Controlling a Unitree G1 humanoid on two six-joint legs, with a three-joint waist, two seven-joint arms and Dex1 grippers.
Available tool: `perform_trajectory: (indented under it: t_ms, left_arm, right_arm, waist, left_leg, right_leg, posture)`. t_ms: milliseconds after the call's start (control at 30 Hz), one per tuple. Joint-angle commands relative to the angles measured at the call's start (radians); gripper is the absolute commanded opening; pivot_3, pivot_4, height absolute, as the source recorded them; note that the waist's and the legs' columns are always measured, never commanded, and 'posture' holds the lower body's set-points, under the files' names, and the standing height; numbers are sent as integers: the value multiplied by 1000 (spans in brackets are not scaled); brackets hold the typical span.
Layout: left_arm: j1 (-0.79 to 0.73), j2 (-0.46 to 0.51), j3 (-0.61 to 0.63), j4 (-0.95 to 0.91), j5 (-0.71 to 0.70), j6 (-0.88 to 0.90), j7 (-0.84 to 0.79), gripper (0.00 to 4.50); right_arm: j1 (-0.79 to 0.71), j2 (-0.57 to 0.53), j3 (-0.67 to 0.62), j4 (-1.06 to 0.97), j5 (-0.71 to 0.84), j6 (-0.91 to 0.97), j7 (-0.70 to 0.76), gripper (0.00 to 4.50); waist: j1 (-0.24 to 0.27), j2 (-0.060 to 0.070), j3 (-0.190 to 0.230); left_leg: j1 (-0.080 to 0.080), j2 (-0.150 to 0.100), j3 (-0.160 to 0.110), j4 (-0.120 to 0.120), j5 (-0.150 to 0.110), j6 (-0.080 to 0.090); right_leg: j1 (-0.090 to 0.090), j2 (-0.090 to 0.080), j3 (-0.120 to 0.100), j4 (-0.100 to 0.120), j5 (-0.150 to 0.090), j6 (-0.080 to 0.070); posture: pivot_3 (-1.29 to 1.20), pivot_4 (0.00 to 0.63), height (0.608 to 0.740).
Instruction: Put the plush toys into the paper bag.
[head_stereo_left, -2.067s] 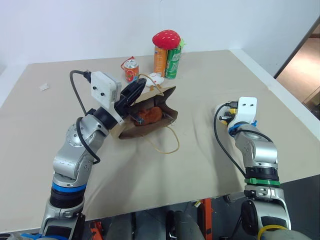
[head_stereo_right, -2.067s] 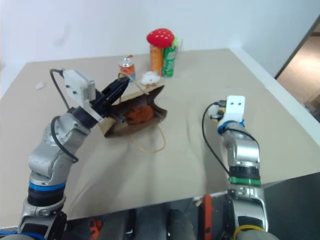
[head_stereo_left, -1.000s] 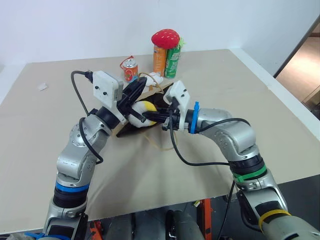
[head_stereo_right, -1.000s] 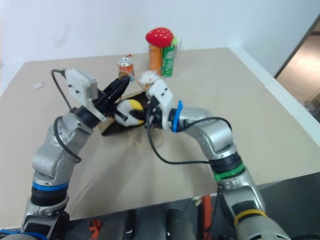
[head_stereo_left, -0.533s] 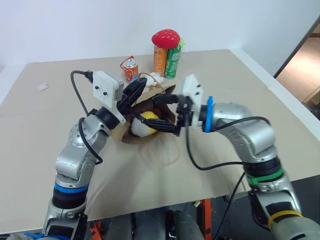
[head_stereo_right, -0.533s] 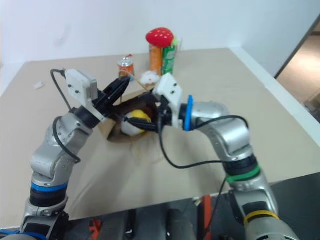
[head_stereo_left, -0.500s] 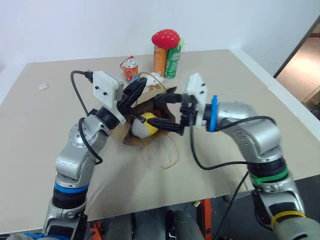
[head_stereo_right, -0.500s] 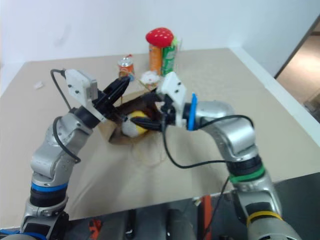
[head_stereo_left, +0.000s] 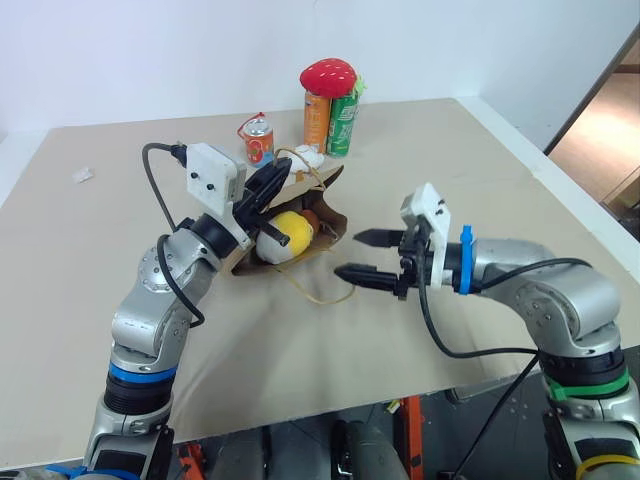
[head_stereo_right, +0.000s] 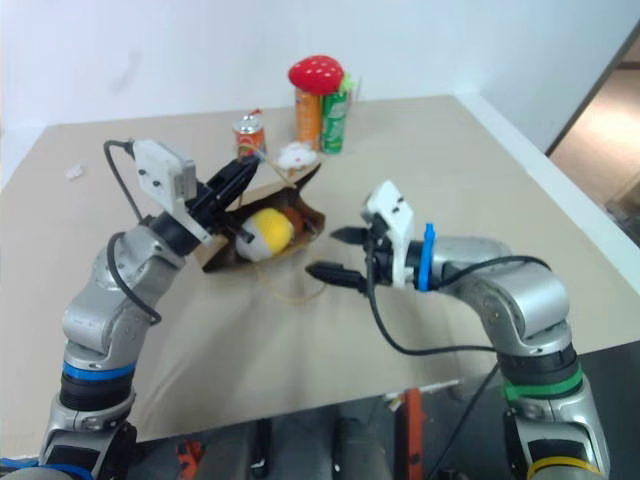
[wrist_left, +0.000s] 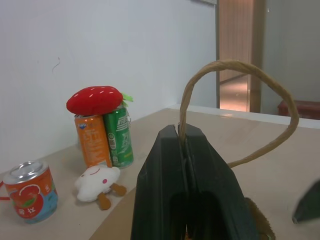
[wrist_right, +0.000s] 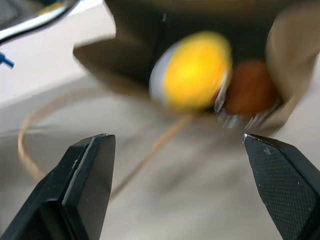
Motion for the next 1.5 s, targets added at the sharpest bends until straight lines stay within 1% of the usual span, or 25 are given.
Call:
perform_trajectory:
  t_ms: [33, 167, 267, 333, 367, 400, 467, 500, 533, 633, 767, 867, 1000, 1100, 1233, 1500]
  left_arm:
    - [-18, 4, 12, -31, 3, -12, 0, 0]
    - [-10, 4, 9, -43, 4, -7, 5, 0]
    - [-3, 8, 9, -50, 4, -5, 6, 0]
    - [-1, 10, 10, -51, 5, -6, 5, 0]
    - [-2, 11, 9, -50, 6, -7, 5, 0]
    - [-3, 11, 9, -50, 7, -7, 4, 0]
    - [-5, 12, 8, -48, 8, -8, 4, 0]
    - [-6, 13, 8, -46, 8, -8, 3, 0]
    - [-7, 13, 7, -45, 8, -9, 2, 0]
    - [-8, 16, 6, -43, 6, -9, -5, 0]
    - [-25, 16, 7, -21, 6, -14, -13, 0]
    - [-40, 7, 12, -6, 7, -16, -8, 0]
    - [-40, -9, -1, 8, 9, -21, -9, 0]
    - [-36, -19, -12, 15, 3, -18, -19, 0]
    - [-26, -26, -29, 16, 6, -18, -24, 0]
    - [-39, -17, -15, 11, 11, -29, -23, 0]
  right_arm:
    - [31, 16, 24, -34, -7, 7, -35, 4405]
    - [47, 39, 52, -15, -30, -5, -57, 4405]
    - [34, 59, 60, 8, -53, -30, -71, 3635]
    - [26, 65, 61, 15, -61, -51, -66, 2659]
    - [21, 66, 61, 19, -68, -65, -62, 2309]
    - [18, 65, 60, 22, -72, -76, -58, 1736]
    - [12, 61, 51, 26, -74, -100, -46, 964]
    - [9, 55, 45, 27, -71, -105, -38, 461]
    - [7, 49, 39, 27, -69, -109, -28, 64]
    - [2, 17, 16, 16, -58, -128, 9, 64]
    - [-38, -76, -115, 4, 81, -88, 128, 64]
    - [-94, -167, -185, 53, 124, -69, 185, 64]
    - [-174, -228, -199, 110, 144, -56, 224, 64]
    - [-203, -220, -174, 134, 127, -71, 220, 64]
    - [-188, -182, -111, 135, 57, -136, 196, 64]
    - [-214, -111, -64, 177, -9, -205, 178, 64]
  waist:
    - [0, 0, 0]
    - [0, 0, 0]
    - [0, 0, 0]
    - [0, 0, 0]
    - [0, 0, 0]
    - [0, 0, 0]
    - [0, 0, 0]
    - [0, 0, 0]
    - [0, 0, 0]
    - [0, 0, 0]
    - [1, 0, 0]
    - [1, 0, 0]
    - [1, -1, 0]
    - [0, -1, 0]
    - [0, -1, 0]
    - [0, -1, 0]
  left_leg:
    - [0, 0, 0, 0, 0, 0]
    - [0, 0, 0, 0, 0, 0]
    - [0, 0, -1, 0, 0, 0]
    - [0, 0, -1, 0, 0, 0]
    - [0, 0, -1, 0, 0, 0]
    - [0, 0, -1, 0, 0, 0]
    - [0, 0, -1, 0, 0, 0]
    - [0, 0, -1, 0, 0, 0]
    - [0, 0, -1, 0, 0, 0]
    - [0, 0, -1, 0, 0, 0]
    - [0, -1, -1, 1, 0, 0]
    - [0, -1, -2, 1, 0, 0]
    - [0, -1, -2, 1, -1, -1]
    - [0, -1, -2, 1, 0, -1]
    - [0, -1, -2, 0, 0, 0]
    - [0, -1, -2, 1, 0, 0]
  right_leg:
    - [0, 0, 0, 0, 0, 0]
    - [0, 0, 0, 0, 0, 0]
    - [0, 0, 0, 0, 0, 0]
    - [0, 0, 0, 0, 0, 0]
    - [0, 0, 0, 0, 0, 0]
    - [0, 0, 0, 0, 0, 0]
    - [0, 0, 0, 0, 0, 0]
    - [0, 0, 0, 0, 0, 0]
    - [0, 0, 0, 0, 0, 0]
    - [0, 0, 0, 0, 0, 0]
    - [0, 0, 0, 0, 0, 0]
    - [0, 0, 0, 0, 0, 0]
    - [0, 0, 0, 0, 0, 0]
    - [0, 1, 0, 0, 0, 0]
    - [0, 1, 0, 0, 0, 0]
    - [0, 1, 0, 0, 0, 0]
  posture:
    - [0, 150, 740]
    - [0, 150, 740]
    - [0, 150, 740]
    - [0, 150, 740]
    - [0, 150, 740]
    - [0, 150, 740]
    - [0, 150, 740]
    - [0, 150, 740]
    - [0, 150, 740]
    - [0, 150, 740]
    - [0, 150, 740]
    - [0, 150, 740]
    - [0, 150, 740]
    - [0, 150, 740]
    - [0, 150, 740]
    - [0, 150, 740]
